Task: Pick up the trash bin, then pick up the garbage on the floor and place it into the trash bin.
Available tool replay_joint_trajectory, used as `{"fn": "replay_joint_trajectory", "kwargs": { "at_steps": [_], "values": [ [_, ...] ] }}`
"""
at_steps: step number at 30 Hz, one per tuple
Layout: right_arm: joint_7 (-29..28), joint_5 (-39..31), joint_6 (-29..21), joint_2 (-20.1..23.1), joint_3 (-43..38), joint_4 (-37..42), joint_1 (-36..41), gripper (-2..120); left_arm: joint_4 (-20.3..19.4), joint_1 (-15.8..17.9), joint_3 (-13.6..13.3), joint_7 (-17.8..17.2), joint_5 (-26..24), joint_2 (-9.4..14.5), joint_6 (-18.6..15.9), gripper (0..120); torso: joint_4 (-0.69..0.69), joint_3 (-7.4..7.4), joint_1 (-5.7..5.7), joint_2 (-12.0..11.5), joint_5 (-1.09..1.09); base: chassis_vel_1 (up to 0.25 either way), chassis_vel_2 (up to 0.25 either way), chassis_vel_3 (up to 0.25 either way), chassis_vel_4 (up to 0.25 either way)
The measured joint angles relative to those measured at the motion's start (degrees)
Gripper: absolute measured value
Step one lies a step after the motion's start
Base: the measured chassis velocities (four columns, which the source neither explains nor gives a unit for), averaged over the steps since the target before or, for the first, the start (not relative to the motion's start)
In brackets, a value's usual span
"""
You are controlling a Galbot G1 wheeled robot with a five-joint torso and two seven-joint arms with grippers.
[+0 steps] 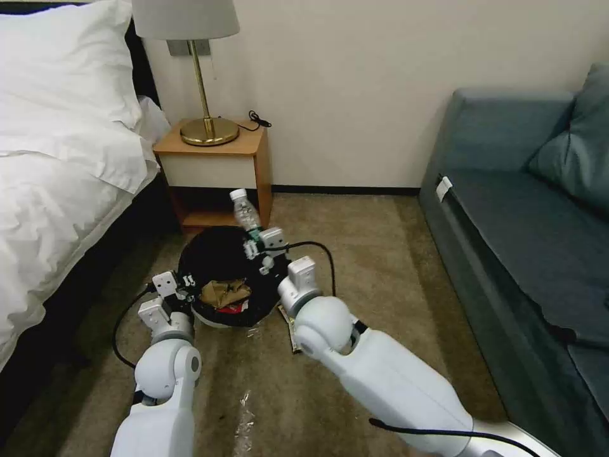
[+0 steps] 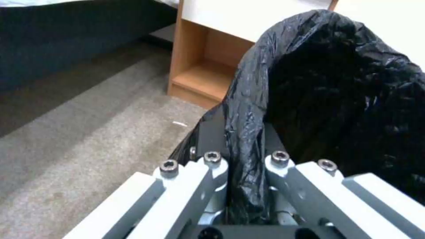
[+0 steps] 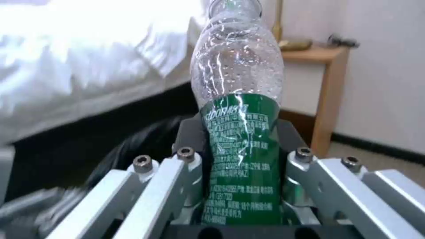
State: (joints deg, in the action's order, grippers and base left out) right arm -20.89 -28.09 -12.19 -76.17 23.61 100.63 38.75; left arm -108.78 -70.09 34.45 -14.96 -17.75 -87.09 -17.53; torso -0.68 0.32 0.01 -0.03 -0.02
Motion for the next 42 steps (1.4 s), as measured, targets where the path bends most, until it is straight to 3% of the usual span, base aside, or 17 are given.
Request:
{"fn": "replay_joint_trajectory", "kwargs": {
  "at_steps": [14,17,34,42],
  "values": [
    [-0.2,1.0,1.4,-0.3,1.8,-2.9,2.1,26,-0.5,0.0,-1.5,-0.3,1.2,-1.6,0.0,4,-0.01,0.0,0.0,0.0,0.01,0.0,0.0,0.0,0.0],
    [-0.6,1.1,1.5,-0.3,1.7,-3.0,2.6,42,-0.6,0.0,-1.6,-0.3,1.5,-1.9,0.0,4,-0.01,0.0,0.0,0.0,0.01,0.0,0.0,0.0,0.0],
    [-0.5,1.3,1.5,-1.1,-0.3,-2.6,1.5,97,-0.6,0.0,-1.7,-0.3,2.1,-2.4,0.0,4,-0.01,0.0,-0.01,0.0,0.01,0.0,0.0,0.0,0.0],
    [-3.1,0.6,0.8,-2.6,-8.6,-12.2,-2.8,100,-1.0,-0.2,-0.2,-0.4,1.6,-2.2,0.2,4,0.0,0.01,0.0,0.0,0.01,0.0,0.0,0.0,0.0]
  ]
}}
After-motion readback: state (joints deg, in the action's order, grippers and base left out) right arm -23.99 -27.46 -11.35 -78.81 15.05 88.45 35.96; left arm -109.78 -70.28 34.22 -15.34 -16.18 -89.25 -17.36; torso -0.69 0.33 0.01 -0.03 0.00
